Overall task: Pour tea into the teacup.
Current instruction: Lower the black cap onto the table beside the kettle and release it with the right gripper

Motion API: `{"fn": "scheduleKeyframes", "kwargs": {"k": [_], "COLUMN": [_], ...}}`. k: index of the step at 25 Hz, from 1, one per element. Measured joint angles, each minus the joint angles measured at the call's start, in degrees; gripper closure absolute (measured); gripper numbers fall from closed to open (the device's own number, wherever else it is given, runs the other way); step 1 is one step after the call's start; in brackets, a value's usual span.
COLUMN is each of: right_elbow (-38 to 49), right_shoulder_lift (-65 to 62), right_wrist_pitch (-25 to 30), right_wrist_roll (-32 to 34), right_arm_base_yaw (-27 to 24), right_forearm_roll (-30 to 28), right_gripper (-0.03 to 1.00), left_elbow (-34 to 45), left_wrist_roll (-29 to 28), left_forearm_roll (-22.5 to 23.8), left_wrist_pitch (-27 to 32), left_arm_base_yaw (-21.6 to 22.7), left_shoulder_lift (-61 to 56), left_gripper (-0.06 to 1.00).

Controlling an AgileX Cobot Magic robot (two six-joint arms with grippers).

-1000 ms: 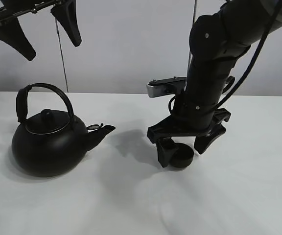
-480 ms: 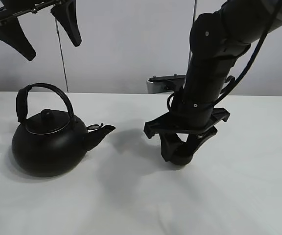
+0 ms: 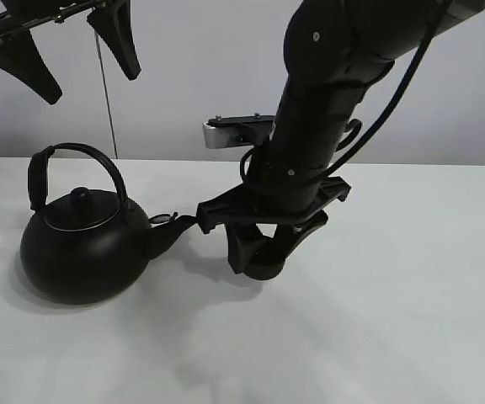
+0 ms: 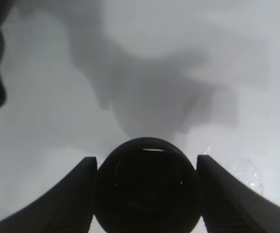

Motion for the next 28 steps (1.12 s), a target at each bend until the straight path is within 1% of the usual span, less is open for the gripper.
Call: {"fn": "scheduleKeyframes", "kwargs": {"k": [4,8,17,21,25,28], "right_elbow": [-0.19,-0.91,-1.1,-1.1,-1.1,-1.1], "right_shoulder_lift": [0.51,2.41,3.16,3.16,2.89,0.46], "right_wrist_pitch": [-1.33,-1.33,-1.33,-1.27,-0.42,1.25], "right_wrist_roll": [0.25,0.45,3.04,3.04,3.04,3.49], "right_arm_base_yaw": [1.36,1.68,2.31,2.31,2.31,2.31], "right_forearm_roll": [0.0,-0.49,-3.66,-3.72,-3.72,-4.15], "right_gripper": [0.57,0.57,0.56,0.43,0.39,0.33], "left_elbow": [0.0,0.0,0.0,0.0,0.0,0.0], "left_wrist_roll": [0.0,0.0,0.0,0.0,0.0,0.0], "left_forearm_roll": [0.0,0.0,0.0,0.0,0.0,0.0], "left_wrist_pitch": [0.0,0.0,0.0,0.0,0.0,0.0], "left_arm_base_yaw": [0.0,0.0,0.0,0.0,0.0,0.0], "left_shoulder_lift": [0.0,0.0,0.0,0.0,0.0,0.0], "left_gripper": [0.25,0.25,0.25,0.25,0.25,0.25]}}
